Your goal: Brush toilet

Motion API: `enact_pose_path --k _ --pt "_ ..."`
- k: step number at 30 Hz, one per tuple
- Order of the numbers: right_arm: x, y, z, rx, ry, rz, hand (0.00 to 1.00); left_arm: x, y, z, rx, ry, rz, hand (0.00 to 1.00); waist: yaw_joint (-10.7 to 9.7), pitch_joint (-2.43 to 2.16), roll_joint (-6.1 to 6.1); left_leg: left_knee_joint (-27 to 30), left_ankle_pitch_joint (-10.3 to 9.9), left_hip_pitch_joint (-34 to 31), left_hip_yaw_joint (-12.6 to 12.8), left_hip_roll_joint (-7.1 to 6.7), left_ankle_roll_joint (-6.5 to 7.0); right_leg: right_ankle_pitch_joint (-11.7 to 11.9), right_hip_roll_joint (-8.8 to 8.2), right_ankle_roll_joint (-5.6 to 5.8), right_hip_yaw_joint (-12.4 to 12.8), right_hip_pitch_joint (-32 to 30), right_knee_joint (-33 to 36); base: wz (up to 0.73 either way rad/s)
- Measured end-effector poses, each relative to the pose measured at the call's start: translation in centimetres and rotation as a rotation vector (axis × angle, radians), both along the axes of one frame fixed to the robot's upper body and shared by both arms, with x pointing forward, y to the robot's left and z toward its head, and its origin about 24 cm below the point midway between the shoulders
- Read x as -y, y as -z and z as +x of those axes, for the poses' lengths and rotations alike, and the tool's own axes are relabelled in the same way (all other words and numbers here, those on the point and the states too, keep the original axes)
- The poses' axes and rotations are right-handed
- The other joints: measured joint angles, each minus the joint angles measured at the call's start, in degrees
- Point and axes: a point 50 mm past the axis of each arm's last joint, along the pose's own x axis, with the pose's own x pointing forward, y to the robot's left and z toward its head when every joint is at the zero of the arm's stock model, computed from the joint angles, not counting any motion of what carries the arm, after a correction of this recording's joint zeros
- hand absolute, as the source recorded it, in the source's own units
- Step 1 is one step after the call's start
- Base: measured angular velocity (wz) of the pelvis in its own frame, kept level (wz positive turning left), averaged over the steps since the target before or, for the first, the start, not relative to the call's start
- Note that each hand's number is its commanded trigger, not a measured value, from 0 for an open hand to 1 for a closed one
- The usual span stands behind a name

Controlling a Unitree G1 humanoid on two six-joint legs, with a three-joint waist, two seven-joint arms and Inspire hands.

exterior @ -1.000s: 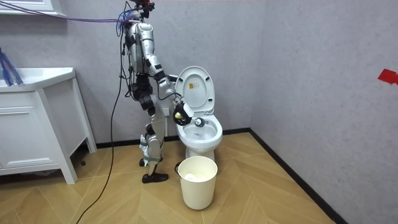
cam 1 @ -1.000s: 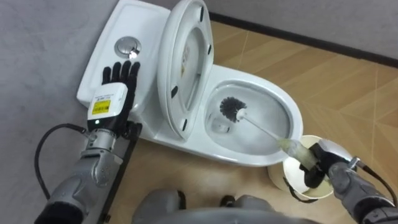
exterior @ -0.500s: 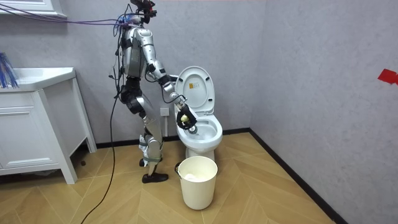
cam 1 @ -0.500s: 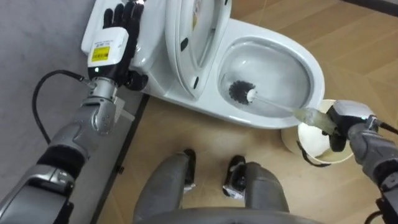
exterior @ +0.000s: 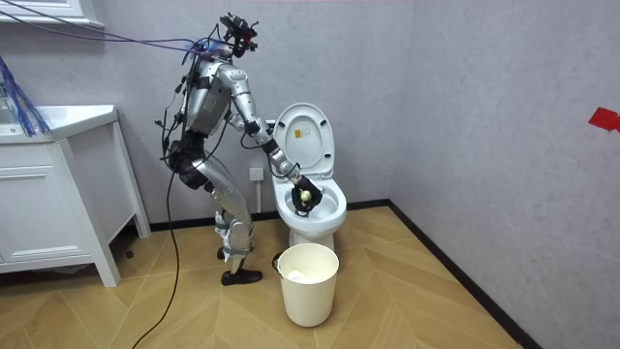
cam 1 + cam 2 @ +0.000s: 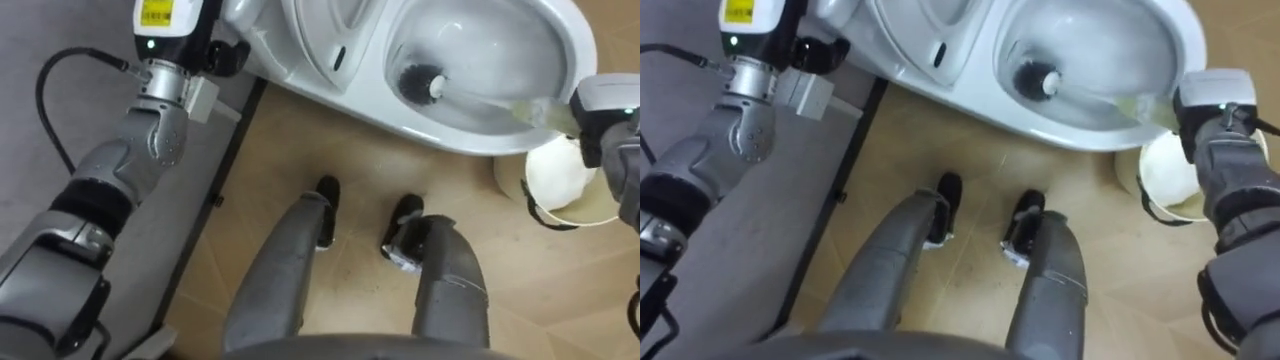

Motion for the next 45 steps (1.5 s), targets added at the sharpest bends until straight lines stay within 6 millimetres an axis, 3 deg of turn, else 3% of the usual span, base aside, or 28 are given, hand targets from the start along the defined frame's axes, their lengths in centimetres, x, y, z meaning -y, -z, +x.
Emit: enact_pose_path --k 10,13,19,27,38,45 --pt "-0.1 -2.3 1.6 0.135 0.001 -0.048 1.00 0.1 -1.3 0.2 0.157 -0.064 -0.015 0.00 0.1 0.22 -0.24 3.3 0.6 -7.2 -1.4 -0.72 -1.55 -1.7 -1.78 -2.49 -1.5 -7.3 5.7 0.12" --pt "-0.1 -2.5 1.7 0.165 0.013 -0.032 1.00 0.1 -1.8 0.4 0.185 -0.084 -0.015 0.00 0.5 0.76 -0.52 4.0 0.4 -8.2 -1.3 -0.61 -1.58 -2.2 -1.68 -2.23 -1.3 -8.4 6.6 0.00" --pt "-0.1 -2.3 1.7 0.262 0.150 0.170 1.00 0.0 -2.1 0.6 0.211 -0.116 -0.011 0.00 0.2 0.84 -0.62 4.0 0.6 -9.2 -1.5 -0.47 -1.86 -2.2 -1.63 -2.66 -1.5 -9.3 6.9 0.01" --pt "-0.2 -2.3 1.8 0.290 0.185 0.226 1.00 0.1 -2.2 0.4 0.219 -0.140 0.005 0.00 -0.8 0.83 -0.59 6.0 0.4 -9.7 -1.6 -0.86 -1.95 -3.0 -2.57 -3.00 -2.0 -9.5 9.1 0.04" --pt "-1.5 -1.6 1.9 0.196 0.033 0.002 1.00 0.0 -1.3 -0.1 0.178 -0.158 0.044 0.00 0.3 0.44 0.01 7.9 -0.5 -9.1 -1.6 -0.57 -1.99 -3.1 -2.16 -2.95 -1.9 -8.4 9.6 -0.03" --pt "-3.2 -0.1 0.7 0.152 -0.071 -0.089 1.00 -0.2 1.3 -2.2 0.085 -0.148 0.038 0.00 1.9 -0.32 1.88 7.4 -1.6 -6.5 -2.2 0.92 -2.50 -2.8 -0.02 -2.54 -2.3 -5.2 6.8 -0.11"
